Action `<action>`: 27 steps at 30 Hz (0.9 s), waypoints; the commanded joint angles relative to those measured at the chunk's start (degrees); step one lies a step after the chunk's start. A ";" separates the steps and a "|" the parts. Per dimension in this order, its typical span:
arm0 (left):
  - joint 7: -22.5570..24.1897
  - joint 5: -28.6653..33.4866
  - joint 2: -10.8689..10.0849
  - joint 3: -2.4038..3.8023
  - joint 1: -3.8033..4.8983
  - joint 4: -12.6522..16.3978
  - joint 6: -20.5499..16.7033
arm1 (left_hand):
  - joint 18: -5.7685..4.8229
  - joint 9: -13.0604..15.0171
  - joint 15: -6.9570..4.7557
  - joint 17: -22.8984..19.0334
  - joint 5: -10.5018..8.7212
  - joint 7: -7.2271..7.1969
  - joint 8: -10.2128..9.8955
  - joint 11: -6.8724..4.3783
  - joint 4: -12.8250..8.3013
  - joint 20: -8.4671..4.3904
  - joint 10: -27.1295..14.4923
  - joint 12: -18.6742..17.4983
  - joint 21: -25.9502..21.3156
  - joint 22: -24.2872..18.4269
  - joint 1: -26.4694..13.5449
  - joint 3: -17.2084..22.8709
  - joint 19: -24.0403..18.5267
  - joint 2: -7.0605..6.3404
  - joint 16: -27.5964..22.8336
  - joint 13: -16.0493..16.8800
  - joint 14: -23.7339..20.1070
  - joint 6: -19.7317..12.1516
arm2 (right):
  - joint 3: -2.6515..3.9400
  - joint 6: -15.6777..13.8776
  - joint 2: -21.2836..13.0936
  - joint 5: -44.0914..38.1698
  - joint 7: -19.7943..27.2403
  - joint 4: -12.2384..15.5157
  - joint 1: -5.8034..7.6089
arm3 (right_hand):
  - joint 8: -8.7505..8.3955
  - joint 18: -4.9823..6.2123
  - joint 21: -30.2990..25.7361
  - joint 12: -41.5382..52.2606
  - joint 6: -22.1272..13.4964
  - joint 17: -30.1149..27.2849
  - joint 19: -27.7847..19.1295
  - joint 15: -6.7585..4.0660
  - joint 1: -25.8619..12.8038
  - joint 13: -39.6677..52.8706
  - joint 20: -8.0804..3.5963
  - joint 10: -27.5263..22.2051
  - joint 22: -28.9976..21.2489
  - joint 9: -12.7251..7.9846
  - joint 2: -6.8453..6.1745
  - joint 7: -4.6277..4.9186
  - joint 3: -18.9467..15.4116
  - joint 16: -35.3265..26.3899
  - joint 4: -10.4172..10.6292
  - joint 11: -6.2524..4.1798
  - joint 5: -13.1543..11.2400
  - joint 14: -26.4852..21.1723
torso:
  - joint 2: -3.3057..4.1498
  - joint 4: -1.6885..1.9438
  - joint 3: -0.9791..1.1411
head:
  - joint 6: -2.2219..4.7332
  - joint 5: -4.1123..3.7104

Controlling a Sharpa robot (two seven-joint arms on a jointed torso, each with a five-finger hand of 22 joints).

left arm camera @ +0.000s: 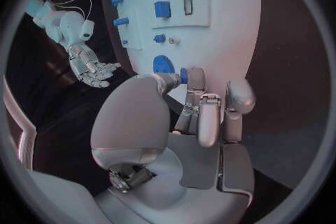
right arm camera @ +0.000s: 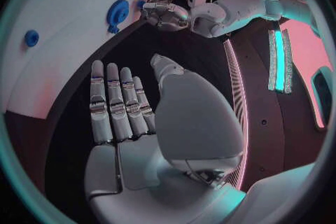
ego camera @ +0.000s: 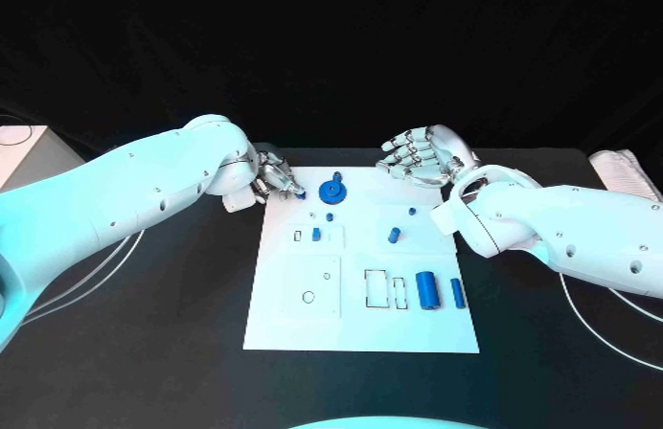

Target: Assemble the parts on the task board

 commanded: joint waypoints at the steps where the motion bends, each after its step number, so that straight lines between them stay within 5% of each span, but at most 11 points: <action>1: 0.39 2.86 -0.92 0.06 0.02 1.39 -1.10 | -0.09 6.26 -0.64 7.99 1.27 -0.53 2.74 -0.34 -9.08 -0.04 1.05 0.37 0.66 0.93 -1.68 9.93 0.88 -1.53 0.56 -0.10 2.71 1.34 | 0.00 0.86 -0.01 -0.40 0.29 -0.07 -0.07 | -0.35 0.76 0.13 -0.25 -0.38 -0.05 0.28 0.00 0.54 -0.09 0.13 0.16 -0.05 -0.06 -0.08 2.36 0.41 -0.29 -0.08 0.30 0.26 0.52 | -0.17 0.02 0.00 | 0.04 0.11; 5: 0.02 4.23 -3.18 0.06 0.07 4.60 -2.02 | -0.64 6.42 -1.38 10.43 7.31 -1.31 3.07 -1.16 -11.99 -0.74 4.19 1.73 2.34 3.73 -5.37 12.43 2.94 -3.36 1.62 1.88 3.98 3.60 | -0.01 0.92 -0.11 -0.31 0.34 -0.23 -0.13 | -0.37 0.74 0.11 -0.30 -0.37 -0.13 0.31 0.03 0.47 -0.18 0.13 0.19 -0.18 -0.09 -0.15 2.39 0.39 -0.37 -0.08 0.33 0.38 0.54 | -0.41 0.15 -0.01 | -0.14 0.17; 14: -2.22 3.07 -9.16 -0.23 0.16 14.54 -4.62 | -1.14 6.50 -2.26 13.19 13.61 -2.22 3.09 -2.07 -14.98 -1.59 8.46 3.47 3.77 6.24 -9.17 13.53 4.88 -4.41 2.71 5.35 5.19 6.08 | -0.06 1.08 -0.35 -0.17 0.33 -0.37 -0.33 | -0.37 0.74 0.11 -0.31 -0.34 -0.17 0.32 0.03 0.46 -0.22 0.13 0.23 -0.23 -0.09 -0.15 2.37 0.40 -0.40 -0.08 0.32 0.44 0.54 | -1.16 0.52 0.06 | -0.64 0.24; 27: -3.88 -4.91 -13.17 -3.00 -0.37 23.70 -8.32 | -1.55 7.07 -3.09 14.85 19.13 -3.07 3.82 -2.94 -17.31 -2.43 12.51 6.70 4.86 8.20 -12.11 14.54 6.54 -5.05 3.35 11.00 5.80 7.83 | -0.12 1.38 -0.57 -0.04 0.20 -0.60 -0.92 | -0.37 0.74 0.11 -0.31 -0.34 -0.17 0.32 0.03 0.46 -0.22 0.13 0.23 -0.23 -0.09 -0.15 2.37 0.40 -0.40 -0.08 0.32 0.44 0.54 | -1.84 0.95 -0.07 | -1.71 0.63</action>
